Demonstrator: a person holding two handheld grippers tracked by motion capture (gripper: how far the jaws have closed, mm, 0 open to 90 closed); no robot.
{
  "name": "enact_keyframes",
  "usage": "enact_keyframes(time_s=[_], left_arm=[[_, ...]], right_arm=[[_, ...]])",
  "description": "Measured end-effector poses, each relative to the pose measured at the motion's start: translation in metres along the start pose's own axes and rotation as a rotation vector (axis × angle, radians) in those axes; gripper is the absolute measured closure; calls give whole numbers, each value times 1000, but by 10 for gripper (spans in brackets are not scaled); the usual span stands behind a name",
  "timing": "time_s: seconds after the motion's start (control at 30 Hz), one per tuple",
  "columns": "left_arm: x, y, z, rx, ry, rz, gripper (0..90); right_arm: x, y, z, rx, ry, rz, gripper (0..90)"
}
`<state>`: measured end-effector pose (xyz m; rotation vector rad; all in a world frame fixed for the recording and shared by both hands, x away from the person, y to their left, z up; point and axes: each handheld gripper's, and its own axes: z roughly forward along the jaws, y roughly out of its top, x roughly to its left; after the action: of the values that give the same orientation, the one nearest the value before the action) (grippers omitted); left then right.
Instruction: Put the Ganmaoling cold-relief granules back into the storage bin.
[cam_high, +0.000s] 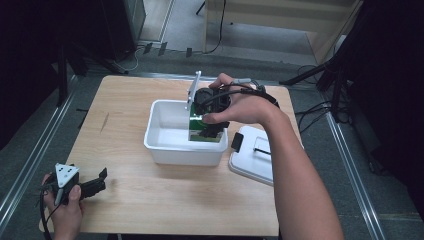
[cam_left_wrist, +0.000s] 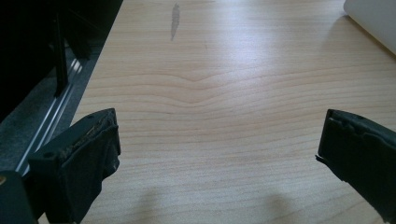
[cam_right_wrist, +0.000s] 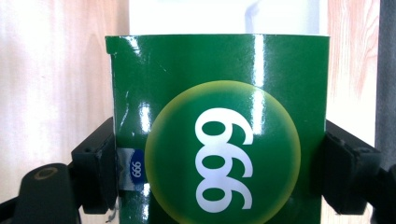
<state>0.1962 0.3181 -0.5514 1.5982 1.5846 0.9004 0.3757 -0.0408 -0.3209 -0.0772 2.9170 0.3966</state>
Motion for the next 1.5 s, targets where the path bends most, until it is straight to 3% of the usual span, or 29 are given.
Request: enact_keyframes(time_s=[0.13, 0.63, 1.5], left_arm=[[0, 0, 0, -1, 0, -5, 0], [0, 0, 0, -6, -1, -13, 0], [0, 0, 0, -6, -3, -12, 0]], right_arm=[[-5, -1, 9, 18, 1, 23, 154], [-17, -3, 43, 6, 8, -4, 153], [-18, -20, 90, 16, 12, 27, 151]])
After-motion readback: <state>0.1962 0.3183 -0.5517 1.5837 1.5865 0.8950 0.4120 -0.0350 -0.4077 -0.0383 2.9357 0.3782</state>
